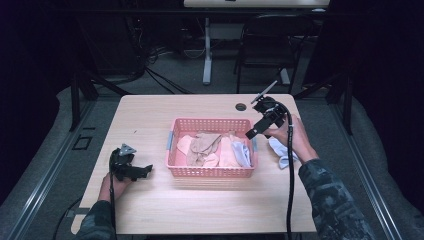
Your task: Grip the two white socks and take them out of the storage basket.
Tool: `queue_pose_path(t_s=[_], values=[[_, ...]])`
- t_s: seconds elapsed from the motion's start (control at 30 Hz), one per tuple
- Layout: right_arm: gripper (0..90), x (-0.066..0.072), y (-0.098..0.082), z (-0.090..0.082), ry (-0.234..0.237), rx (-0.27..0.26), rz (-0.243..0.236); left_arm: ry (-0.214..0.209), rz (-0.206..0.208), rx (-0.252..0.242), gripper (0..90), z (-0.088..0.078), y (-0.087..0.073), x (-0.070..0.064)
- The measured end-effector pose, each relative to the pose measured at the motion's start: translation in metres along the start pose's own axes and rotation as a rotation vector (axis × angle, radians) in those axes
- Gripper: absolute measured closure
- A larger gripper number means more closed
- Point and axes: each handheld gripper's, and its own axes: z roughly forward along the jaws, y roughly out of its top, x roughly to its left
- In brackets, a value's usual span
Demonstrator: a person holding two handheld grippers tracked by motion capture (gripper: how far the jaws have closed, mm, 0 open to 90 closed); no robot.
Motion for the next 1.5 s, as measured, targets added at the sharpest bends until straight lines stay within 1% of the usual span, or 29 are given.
queue_pose_path(t_s=[0.1,0.17,0.2,0.27,0.37,0.4,0.53,0.57,0.63,0.67,0.7,0.73,0.77,0.8,0.83,0.87,0.9,0.97,1.0,1.03,1.07,1.1,1.13,1.2,1.23,1.27,1.37,1.5], values=[[0.0,0.007,0.007,0.005,0.012,0.003,-0.020,0.000,0.000,0.000,0.1,0.000,0.000,0.000],[0.0,0.012,0.012,0.008,0.020,0.018,-0.032,0.000,0.000,0.000,0.1,0.000,0.000,0.000],[0.0,0.014,0.014,0.011,0.023,0.014,-0.036,0.000,0.000,0.000,0.1,0.000,0.000,0.000],[0.0,0.018,0.018,0.014,0.028,0.027,-0.055,0.000,0.001,0.000,0.1,0.000,0.000,0.000],[0.0,0.025,0.023,0.018,0.031,0.032,-0.073,0.000,0.000,0.000,0.1,0.000,0.000,0.000],[0.0,0.028,0.024,0.020,0.038,0.026,-0.072,0.000,0.001,0.000,0.1,0.000,0.000,0.000],[0.6,0.035,0.027,0.026,0.040,0.044,-0.103,0.000,0.001,0.000,0.0,0.000,0.000,0.000],[1.2,0.037,0.027,0.028,0.043,0.038,-0.100,0.000,0.000,0.000,0.1,0.000,0.000,0.000],[2.1,0.038,0.028,0.033,0.055,0.045,-0.102,-0.001,0.000,0.000,0.1,0.000,0.000,0.000],[2.8,0.038,0.028,0.034,0.051,0.049,-0.104,0.000,0.000,0.000,0.1,0.000,0.000,0.000],[4.8,0.038,0.028,0.037,0.058,0.056,-0.105,0.000,0.001,0.000,0.1,0.000,0.000,0.000],[5.8,0.039,0.028,0.040,0.058,0.050,-0.097,0.000,0.000,0.000,0.0,0.000,0.000,0.000],[7.1,0.040,0.029,0.041,0.051,0.062,-0.106,0.000,0.001,0.000,0.1,0.000,0.000,0.000],[9.6,0.041,0.028,0.044,0.056,0.059,-0.101,0.000,0.001,0.000,0.1,0.000,0.000,0.000],[12.7,0.042,0.028,0.047,0.053,0.073,-0.109,0.000,0.001,0.000,0.1,0.000,0.000,0.000],[14.0,0.042,0.028,0.050,0.048,0.071,-0.109,0.000,0.001,0.000,0.0,0.000,0.000,0.000],[15.6,0.043,0.027,0.054,0.053,0.076,-0.099,0.000,0.001,0.000,0.1,0.000,0.000,0.000],[23.9,0.041,0.026,0.059,0.038,0.101,-0.087,0.000,-0.001,0.000,0.1,0.000,0.000,0.000],[24.9,0.039,0.026,0.062,0.035,0.101,-0.080,-0.001,0.001,0.000,0.1,0.000,0.000,0.000],[27.1,0.038,0.025,0.064,0.036,0.116,-0.082,-0.001,0.001,0.000,0.1,0.000,0.000,0.000],[30.1,0.037,0.024,0.066,0.032,0.112,-0.070,-0.001,0.002,0.000,0.1,0.000,0.000,0.000],[32.1,0.036,0.024,0.068,0.026,0.122,-0.067,-0.001,0.002,0.000,0.1,0.000,0.000,0.000],[32.9,0.036,0.023,0.070,0.026,0.129,-0.067,-0.001,0.002,0.000,0.1,0.000,0.000,0.000],[37.6,0.035,0.022,0.074,0.013,0.144,-0.065,-0.001,0.002,0.000,0.1,0.000,0.000,0.000],[39.2,0.036,0.022,0.075,0.014,0.143,-0.059,-0.001,0.002,0.000,0.1,0.000,0.000,0.000],[40.8,0.035,0.022,0.076,0.002,0.160,-0.068,-0.001,0.002,0.000,0.1,0.000,0.000,0.000],[45.6,0.036,0.021,0.081,-0.021,0.167,-0.063,-0.001,0.002,0.000,0.1,0.000,0.000,0.000],[49.9,0.033,0.018,0.088,-0.054,0.198,-0.063,-0.001,0.002,0.000,0.0,0.000,0.000,0.000]])
